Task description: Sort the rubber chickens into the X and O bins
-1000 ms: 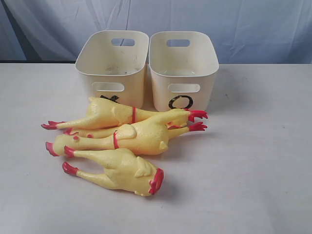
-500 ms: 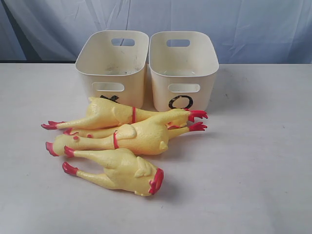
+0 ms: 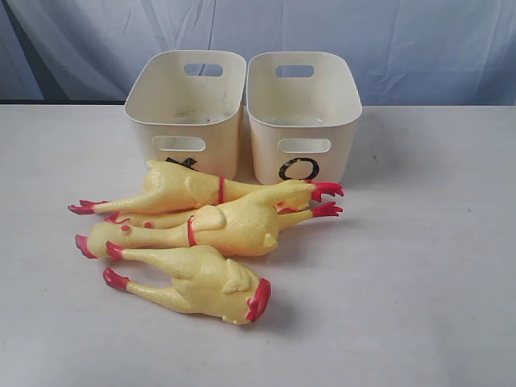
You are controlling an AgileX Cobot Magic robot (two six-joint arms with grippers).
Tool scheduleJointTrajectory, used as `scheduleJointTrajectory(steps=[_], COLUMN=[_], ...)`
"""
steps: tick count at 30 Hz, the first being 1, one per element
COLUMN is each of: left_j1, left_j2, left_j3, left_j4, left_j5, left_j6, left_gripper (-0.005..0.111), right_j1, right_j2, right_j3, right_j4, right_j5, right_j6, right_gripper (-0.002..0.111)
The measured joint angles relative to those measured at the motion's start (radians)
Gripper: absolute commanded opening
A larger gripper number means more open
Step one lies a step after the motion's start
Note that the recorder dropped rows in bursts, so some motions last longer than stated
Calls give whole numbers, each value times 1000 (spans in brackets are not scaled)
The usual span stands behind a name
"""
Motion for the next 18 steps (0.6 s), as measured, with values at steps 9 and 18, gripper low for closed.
scheduleJointTrajectory(steps=[9,18], left_j1=[0,0], left_j2=[0,0], left_j3=[0,0], left_j4=[5,5], left_j5=[0,0], left_j6=[0,0], left_gripper=[0,0], right_j1=[0,0], right_j2=[0,0], right_j3=[0,0], right_j4=[75,77], right_j5=[-69,-72], right_j6=[0,0], right_gripper=[0,0])
